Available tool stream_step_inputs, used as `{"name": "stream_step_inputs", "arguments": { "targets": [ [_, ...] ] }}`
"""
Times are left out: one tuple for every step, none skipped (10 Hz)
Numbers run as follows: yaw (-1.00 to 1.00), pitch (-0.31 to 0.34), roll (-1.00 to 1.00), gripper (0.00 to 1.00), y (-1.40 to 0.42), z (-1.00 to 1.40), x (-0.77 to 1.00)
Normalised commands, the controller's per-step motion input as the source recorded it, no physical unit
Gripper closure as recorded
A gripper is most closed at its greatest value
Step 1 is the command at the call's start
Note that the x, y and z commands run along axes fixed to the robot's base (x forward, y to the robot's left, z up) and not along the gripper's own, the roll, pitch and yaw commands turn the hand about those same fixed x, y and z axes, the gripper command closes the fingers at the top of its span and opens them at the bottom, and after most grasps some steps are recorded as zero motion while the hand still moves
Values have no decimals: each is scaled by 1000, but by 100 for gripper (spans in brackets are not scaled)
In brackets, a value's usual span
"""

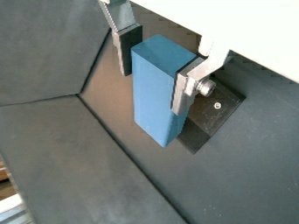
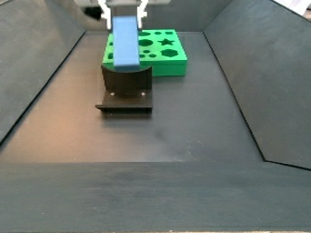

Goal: Pick up the rectangle object. Move up. Place the rectangle object on the fixture. Regrasp the rectangle object. Move to above the board. Insert the rectangle object.
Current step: Move to above the board.

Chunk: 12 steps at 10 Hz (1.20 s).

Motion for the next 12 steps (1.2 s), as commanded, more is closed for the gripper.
{"name": "stream_step_inputs", "arguments": {
  "targets": [
    [20,51,-44,100,-40,1000,-66],
    [26,45,-50,100,-35,1000,-68],
    [29,40,-52,100,-33,1000,-69],
    [32,36,-54,100,-31,1000,-69],
    [30,35,-54,100,-26,1000,-71],
    [28,30,-54,100,-22,1000,-69],
    [25,33,-56,100,-19,1000,-68],
    [22,38,-55,100,-19,973,-66],
    [22,40,-57,100,-15,808,-49],
    [21,52,-57,100,-9,585,-32],
    [22,65,-55,100,-9,420,-20],
    [28,87,-57,100,-10,203,-8]
  ]
}}
